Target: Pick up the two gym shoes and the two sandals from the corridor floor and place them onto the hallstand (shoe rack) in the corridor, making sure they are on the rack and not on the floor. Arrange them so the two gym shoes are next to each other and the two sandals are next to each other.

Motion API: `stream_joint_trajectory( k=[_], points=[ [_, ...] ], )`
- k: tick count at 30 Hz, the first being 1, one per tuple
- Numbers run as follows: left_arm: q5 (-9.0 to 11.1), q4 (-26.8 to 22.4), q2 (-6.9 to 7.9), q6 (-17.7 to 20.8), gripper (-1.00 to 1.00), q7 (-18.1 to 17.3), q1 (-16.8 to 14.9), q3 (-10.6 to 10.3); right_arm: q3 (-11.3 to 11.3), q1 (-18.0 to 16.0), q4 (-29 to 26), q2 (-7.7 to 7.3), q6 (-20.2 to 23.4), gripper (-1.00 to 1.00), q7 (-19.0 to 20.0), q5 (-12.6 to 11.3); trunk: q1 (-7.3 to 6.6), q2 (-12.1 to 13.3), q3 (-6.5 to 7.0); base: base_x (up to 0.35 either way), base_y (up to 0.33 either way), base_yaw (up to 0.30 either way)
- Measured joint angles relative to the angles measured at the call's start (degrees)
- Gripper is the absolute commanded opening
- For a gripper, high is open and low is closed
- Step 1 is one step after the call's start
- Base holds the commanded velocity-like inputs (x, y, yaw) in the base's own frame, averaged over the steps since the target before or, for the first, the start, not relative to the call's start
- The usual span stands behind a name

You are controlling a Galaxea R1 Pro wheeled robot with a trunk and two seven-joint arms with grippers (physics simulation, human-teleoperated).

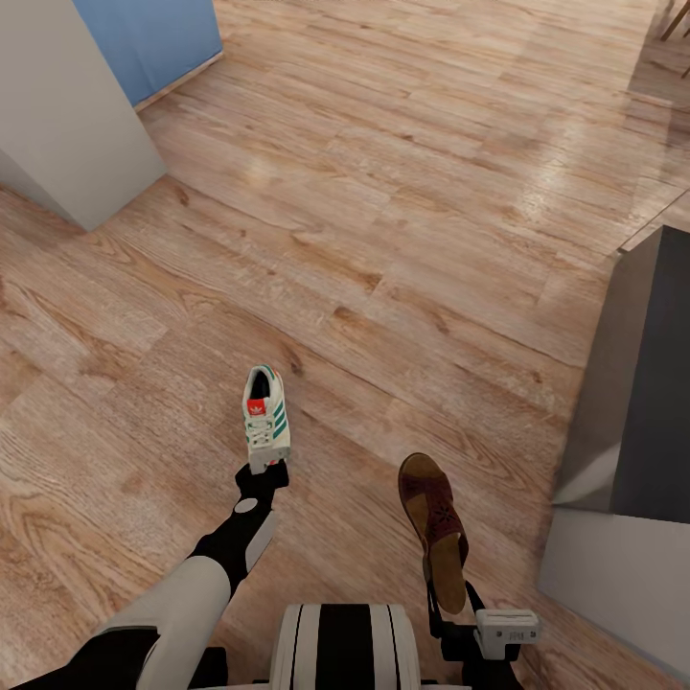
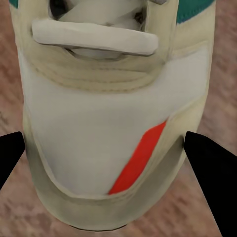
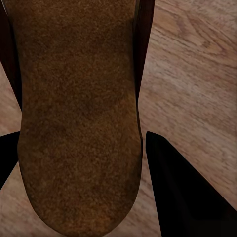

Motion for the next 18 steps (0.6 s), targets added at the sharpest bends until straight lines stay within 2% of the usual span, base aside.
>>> stream_joint_trajectory(
  k=[18],
  points=[
    [0.0,0.0,0.06,0.0,-1.0,0.0,0.0,0.0,0.0,0.0,0.0,0.0,-0.1,-1.0,-0.1,0.1,0.0,0.0,1.23,0.0,0.0,-0.065]
  ],
)
